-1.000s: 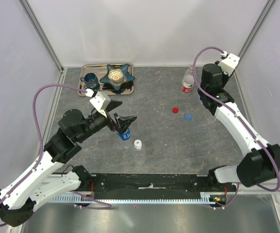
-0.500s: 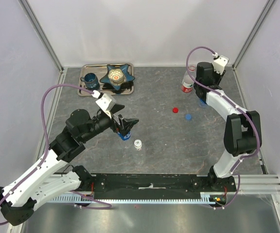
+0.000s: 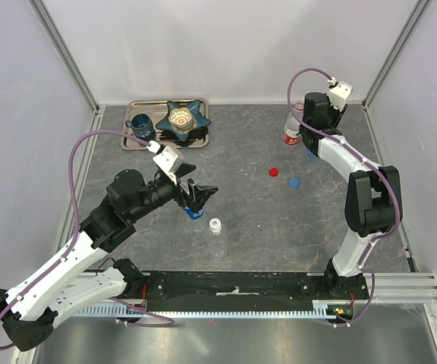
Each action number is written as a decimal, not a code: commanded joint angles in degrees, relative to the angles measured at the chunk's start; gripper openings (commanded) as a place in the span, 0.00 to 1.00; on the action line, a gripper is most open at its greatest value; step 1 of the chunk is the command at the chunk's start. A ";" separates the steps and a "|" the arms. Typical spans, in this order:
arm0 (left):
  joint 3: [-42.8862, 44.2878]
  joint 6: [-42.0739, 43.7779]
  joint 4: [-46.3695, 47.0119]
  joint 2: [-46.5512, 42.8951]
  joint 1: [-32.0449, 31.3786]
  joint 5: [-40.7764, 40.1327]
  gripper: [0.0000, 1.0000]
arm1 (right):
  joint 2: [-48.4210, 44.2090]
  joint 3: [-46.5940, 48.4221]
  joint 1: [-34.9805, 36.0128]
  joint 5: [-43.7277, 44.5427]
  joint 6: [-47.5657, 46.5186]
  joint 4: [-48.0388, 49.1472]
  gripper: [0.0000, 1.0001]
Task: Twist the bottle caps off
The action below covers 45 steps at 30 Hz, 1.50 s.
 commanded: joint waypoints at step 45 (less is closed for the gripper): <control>-1.55 -4.46 3.23 -0.35 0.13 3.98 0.99 | -6.12 3.50 0.00 -9.56 6.40 -15.64 0.67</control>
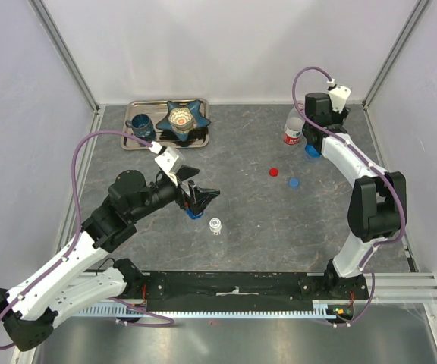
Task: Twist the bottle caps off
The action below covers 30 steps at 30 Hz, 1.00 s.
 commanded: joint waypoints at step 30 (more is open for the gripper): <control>-1.05 -2.81 3.76 0.09 0.13 3.20 0.99 | -8.97 -1.96 0.04 -6.92 4.87 -2.41 0.74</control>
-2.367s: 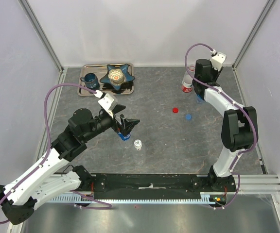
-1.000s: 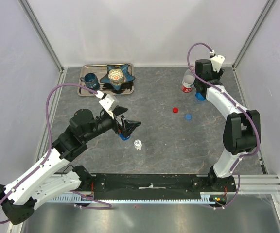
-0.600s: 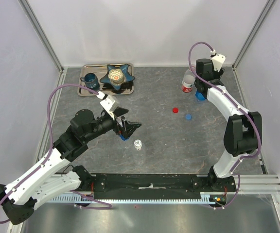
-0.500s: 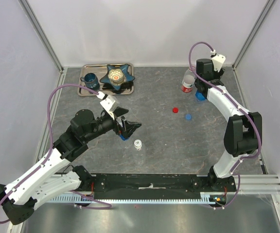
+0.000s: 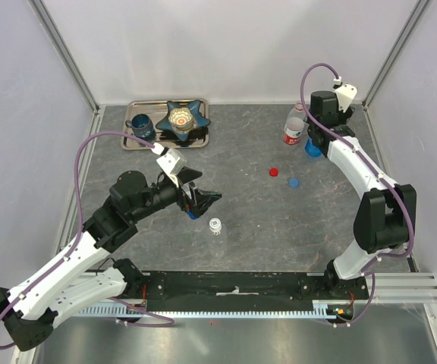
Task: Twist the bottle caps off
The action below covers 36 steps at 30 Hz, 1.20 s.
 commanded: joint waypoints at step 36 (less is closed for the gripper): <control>4.07 0.55 -1.48 -1.24 0.13 -13.47 0.99 | -28.44 -2.78 15.67 -19.59 -0.58 -3.64 0.80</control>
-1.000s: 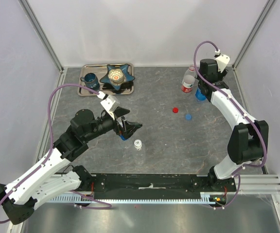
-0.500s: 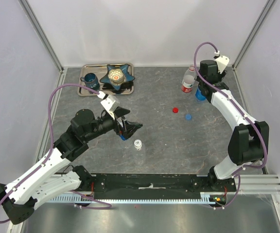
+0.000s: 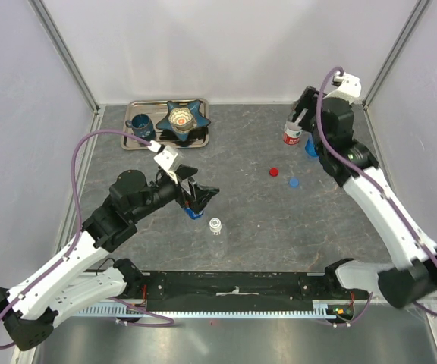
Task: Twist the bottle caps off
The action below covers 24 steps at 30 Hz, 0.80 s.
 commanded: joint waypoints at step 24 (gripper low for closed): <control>6.07 -2.75 -11.16 -5.18 7.34 -40.31 0.99 | -5.79 -16.87 54.65 -7.73 -2.78 1.79 0.95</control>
